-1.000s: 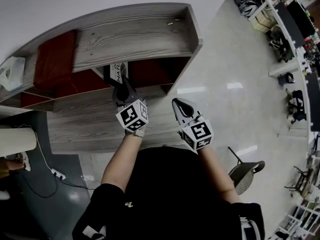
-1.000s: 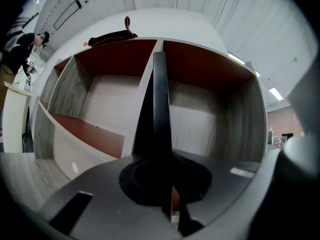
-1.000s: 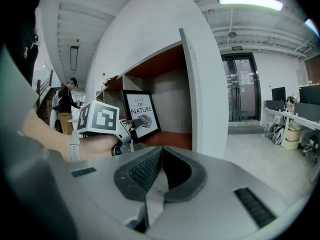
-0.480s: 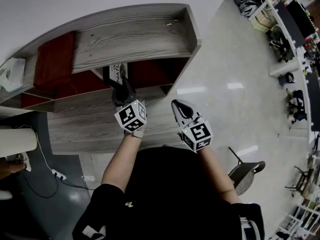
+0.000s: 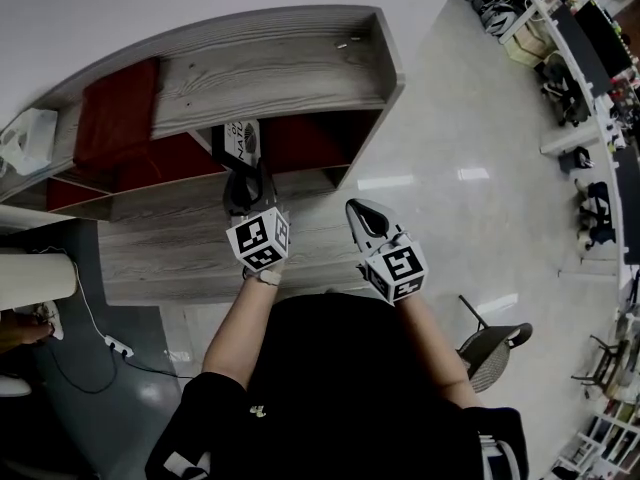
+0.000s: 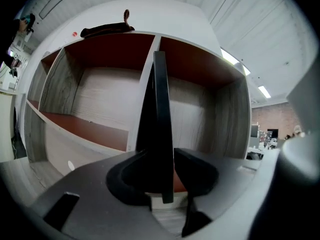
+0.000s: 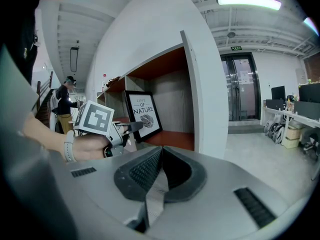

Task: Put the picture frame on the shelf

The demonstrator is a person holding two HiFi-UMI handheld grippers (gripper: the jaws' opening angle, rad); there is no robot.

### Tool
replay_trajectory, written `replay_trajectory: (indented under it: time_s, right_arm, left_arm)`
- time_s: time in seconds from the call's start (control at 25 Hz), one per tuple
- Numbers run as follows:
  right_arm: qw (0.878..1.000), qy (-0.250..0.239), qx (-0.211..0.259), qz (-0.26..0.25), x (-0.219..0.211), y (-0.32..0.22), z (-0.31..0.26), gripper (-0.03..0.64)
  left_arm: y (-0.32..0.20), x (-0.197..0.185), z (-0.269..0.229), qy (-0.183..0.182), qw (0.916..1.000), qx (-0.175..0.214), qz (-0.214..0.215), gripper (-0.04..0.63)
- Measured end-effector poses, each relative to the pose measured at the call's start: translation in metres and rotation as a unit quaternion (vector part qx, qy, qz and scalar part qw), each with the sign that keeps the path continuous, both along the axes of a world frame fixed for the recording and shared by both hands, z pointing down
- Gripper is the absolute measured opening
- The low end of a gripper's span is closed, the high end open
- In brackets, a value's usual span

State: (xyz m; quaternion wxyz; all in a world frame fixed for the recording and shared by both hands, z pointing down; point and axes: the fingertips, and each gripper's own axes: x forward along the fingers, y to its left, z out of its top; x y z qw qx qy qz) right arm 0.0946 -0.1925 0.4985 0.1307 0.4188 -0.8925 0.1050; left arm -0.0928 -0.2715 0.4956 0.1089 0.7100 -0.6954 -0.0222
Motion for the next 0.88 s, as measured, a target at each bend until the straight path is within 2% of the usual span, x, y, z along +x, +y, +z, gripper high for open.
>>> replay_trajectory:
  time_s: [0.24, 0.52, 0.68, 0.88]
  right_arm:
    - [1.0, -0.008, -0.001, -0.005, -0.007, 0.004, 0.0, -0.003]
    - [1.0, -0.016, 0.001, -0.021, -0.024, 0.008, -0.005, -0.003]
    - [0.999, -0.023, 0.003, -0.035, -0.038, 0.011, -0.009, -0.003]
    - [0.998, -0.028, 0.008, -0.062, -0.057, 0.015, -0.019, -0.003]
  left_arm:
    - [0.029, -0.005, -0.001, -0.025, 0.9985, -0.013, 0.048, 0.148]
    - [0.068, -0.013, -0.006, -0.019, 0.9942, -0.025, 0.103, 0.152]
    - [0.086, -0.016, -0.015, -0.034, 0.9898, -0.025, 0.137, 0.15]
    - [0.106, -0.022, -0.029, -0.022, 0.9857, -0.023, 0.165, 0.062]
